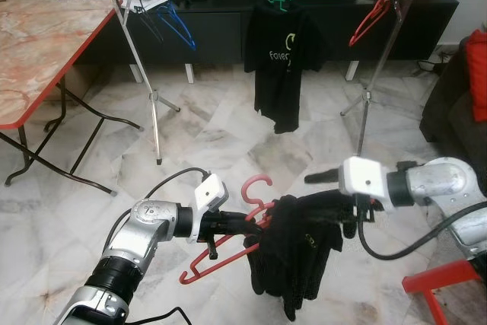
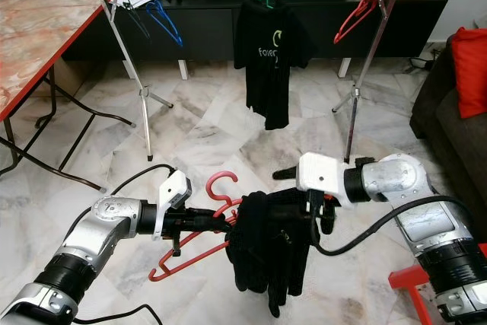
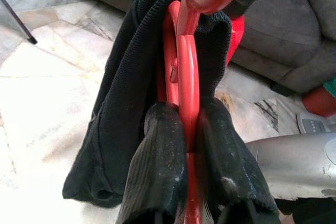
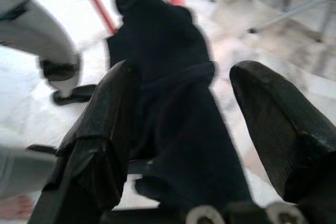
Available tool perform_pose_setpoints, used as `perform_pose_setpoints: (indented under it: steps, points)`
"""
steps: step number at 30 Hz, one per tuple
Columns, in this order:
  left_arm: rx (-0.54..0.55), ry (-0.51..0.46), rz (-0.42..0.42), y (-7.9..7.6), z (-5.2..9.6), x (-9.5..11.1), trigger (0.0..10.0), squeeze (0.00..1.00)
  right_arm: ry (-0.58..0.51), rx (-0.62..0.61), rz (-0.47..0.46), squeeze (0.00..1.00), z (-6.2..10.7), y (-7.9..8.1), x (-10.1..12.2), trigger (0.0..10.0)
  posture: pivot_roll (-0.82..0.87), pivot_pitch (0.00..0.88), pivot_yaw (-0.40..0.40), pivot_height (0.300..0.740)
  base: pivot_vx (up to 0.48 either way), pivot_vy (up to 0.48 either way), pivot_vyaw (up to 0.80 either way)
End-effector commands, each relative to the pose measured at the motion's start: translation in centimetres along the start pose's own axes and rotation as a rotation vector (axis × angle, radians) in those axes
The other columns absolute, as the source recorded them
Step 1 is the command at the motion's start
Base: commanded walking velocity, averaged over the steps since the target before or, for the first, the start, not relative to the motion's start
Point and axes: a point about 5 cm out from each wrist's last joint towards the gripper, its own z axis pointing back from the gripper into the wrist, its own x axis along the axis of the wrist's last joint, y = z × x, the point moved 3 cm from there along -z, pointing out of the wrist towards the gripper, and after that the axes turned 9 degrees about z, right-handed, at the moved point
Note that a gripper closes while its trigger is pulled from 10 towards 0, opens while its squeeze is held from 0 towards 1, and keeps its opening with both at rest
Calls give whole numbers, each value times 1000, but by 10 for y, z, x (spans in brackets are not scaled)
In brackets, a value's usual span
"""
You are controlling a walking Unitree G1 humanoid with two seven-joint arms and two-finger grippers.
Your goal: Hang hanger
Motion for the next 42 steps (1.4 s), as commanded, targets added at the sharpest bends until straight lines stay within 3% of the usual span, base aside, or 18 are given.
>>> perform_pose_setpoints:
  steps: [1, 7, 10, 13, 20, 21, 22, 26, 28, 42]
  points:
    - [-25, -11, -68, -1, 2, 13, 10000, 0, -7, 95, -10, 0, -1, 11, -2, 10000, -101, 82, 53, 740, 0, 0, 0]
    - [-33, 2, -86, -2, 4, 12, 10000, 0, 47, 141, 12, 0, -5, 11, -12, 10000, -100, 82, 51, 740, 0, 0, 0]
    - [-49, 5, -90, -6, 3, 13, 10000, 0, 60, 32, 61, 0, -15, -8, -12, 10000, -95, 83, 49, 740, 0, 0, 0]
    - [-53, 5, -92, -6, 2, 14, 10000, 0, 23, -32, 54, 0, -18, -20, -5, 10000, -95, 83, 49, 740, 0, 0, 0]
    - [-58, 13, -94, -7, 3, 14, 10000, 0, -23, 53, 52, 0, -18, -11, 0, 10000, -89, 83, 49, 740, 0, 0, 0]
    - [-58, 14, -94, -7, 2, 14, 10000, 0, -21, 58, 55, 255, -19, -10, -2, 10000, -86, 83, 48, 740, 0, 0, 0]
    - [-58, 15, -92, -7, 2, 13, 10000, 0, -9, 67, 53, 322, -20, -8, -5, 10000, -85, 84, 48, 740, 0, 0, 0]
    - [-54, 18, -91, -7, 3, 13, 10000, 0, 28, 103, 56, 216, -20, -4, -11, 10000, -84, 85, 49, 740, 0, 0, 0]
    - [-51, 21, -91, -6, 3, 13, 10000, 0, 40, 107, 60, 0, -22, -4, -13, 10000, -84, 84, 49, 740, 0, 0, 0]
    - [-54, 16, -94, -7, 1, 15, 10000, 0, 12, 99, 49, 0, -46, -6, -11, 10000, -78, 79, 49, 740, 0, 0, 0]
